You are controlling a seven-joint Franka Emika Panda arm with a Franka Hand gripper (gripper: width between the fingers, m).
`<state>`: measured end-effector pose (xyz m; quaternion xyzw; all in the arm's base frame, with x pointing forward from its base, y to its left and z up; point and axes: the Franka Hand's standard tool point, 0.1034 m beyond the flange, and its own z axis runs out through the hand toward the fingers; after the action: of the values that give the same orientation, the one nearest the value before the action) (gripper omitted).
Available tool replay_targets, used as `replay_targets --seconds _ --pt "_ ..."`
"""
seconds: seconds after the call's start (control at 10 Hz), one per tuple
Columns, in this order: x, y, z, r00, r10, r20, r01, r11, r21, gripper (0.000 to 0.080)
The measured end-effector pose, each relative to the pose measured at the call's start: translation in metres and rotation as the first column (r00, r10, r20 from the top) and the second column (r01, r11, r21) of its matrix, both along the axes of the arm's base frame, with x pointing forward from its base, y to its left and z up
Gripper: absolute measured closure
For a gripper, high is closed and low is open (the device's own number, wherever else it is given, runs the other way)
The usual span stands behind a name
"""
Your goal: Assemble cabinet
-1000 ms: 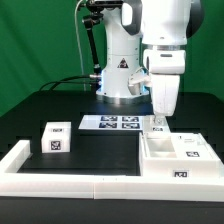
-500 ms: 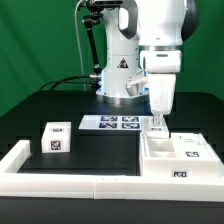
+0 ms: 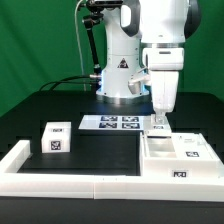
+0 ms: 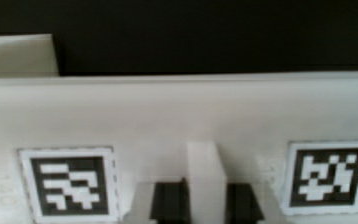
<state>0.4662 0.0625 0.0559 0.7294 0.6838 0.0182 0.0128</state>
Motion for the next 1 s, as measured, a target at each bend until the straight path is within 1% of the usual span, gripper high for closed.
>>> replay_targets --seconds 0.3,0.6,0.8,1.0 --pt "0.003 -0.005 -0.003 1.0 -0.008 -0.007 0.008 1.0 -0.002 0.0729" --pt "0.002 -0.005 -0.003 1.0 -0.008 -0.008 0.008 1.0 -0.002 0.0729" --pt "0.009 -0.009 -0.002 1.0 -0.003 -0.011 0.003 1.0 -0.006 0.0729" --pt "0.015 -0.011 -0.003 1.0 -0.008 -0.008 0.008 1.0 -0.004 0.0729"
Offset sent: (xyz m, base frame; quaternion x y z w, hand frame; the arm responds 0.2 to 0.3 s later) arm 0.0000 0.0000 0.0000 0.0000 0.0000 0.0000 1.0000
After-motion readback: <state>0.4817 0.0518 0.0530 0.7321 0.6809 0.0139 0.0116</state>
